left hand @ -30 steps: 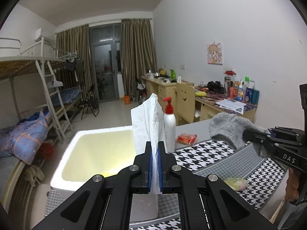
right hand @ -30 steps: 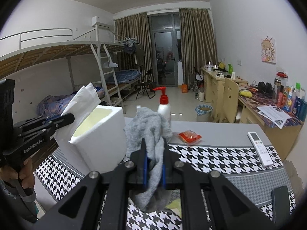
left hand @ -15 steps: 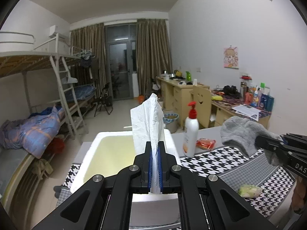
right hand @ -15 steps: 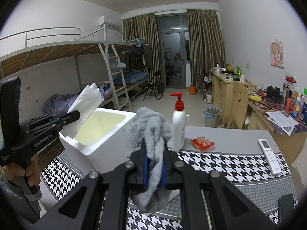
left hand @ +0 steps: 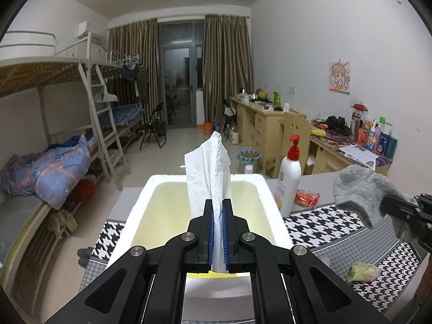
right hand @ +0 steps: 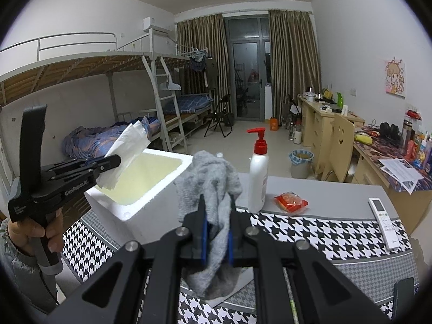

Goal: Organize soft objects
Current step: 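Lower the tissues into the white foam box and open the left gripper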

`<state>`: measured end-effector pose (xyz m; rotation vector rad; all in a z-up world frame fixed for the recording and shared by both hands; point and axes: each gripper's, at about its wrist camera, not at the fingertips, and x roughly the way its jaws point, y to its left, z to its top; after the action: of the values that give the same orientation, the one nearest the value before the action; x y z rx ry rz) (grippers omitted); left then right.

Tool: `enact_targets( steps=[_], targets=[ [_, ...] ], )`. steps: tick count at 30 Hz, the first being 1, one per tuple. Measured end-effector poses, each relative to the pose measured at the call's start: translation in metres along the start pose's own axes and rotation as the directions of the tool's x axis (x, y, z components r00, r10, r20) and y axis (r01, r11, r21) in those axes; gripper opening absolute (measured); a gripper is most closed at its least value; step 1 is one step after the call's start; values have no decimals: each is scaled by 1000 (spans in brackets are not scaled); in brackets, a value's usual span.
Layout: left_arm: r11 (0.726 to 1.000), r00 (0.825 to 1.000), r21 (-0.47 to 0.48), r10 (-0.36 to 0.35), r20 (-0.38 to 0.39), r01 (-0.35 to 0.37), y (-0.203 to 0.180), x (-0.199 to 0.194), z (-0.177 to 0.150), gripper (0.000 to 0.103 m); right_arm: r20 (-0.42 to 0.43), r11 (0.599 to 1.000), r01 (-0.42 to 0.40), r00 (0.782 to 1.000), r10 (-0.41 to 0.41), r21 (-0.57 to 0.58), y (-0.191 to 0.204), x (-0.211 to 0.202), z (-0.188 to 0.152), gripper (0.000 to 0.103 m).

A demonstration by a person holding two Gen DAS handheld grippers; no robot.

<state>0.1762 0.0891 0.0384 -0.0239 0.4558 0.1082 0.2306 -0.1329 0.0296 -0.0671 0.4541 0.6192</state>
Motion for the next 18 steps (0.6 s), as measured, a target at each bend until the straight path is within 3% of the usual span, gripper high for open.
enact_targets(
  steps=[2, 4, 6, 10, 15, 18],
  targets=[
    [1000, 1000, -3, 0, -8, 0, 3, 2, 0, 8, -4, 1000, 2, 1000, -2, -1, 1, 1, 1, 14],
    [1000, 1000, -7, 0, -19, 0, 4, 5, -2, 17, -5, 1000, 3, 1000, -3, -4, 1, 3, 2, 14],
    [1000, 1000, -12, -1, -26, 1, 7, 6, -4, 42, -6, 1000, 2, 1000, -2, -2, 2, 4, 3, 14],
    [1000, 1000, -16, -5, -21, 4, 10, 5, -5, 60, -11, 1000, 4, 1000, -4, -6, 4, 6, 3, 14],
    [1000, 1000, -15, 23, 18, -23, 12, -2, -5, 94, -14, 1000, 0, 1000, 0, -7, 5, 9, 4, 14],
    [999, 999, -25, 31, 34, -30, 17, -7, -4, 101, -14, 1000, -7, 1000, 7, -11, 8, 10, 6, 14]
  ],
)
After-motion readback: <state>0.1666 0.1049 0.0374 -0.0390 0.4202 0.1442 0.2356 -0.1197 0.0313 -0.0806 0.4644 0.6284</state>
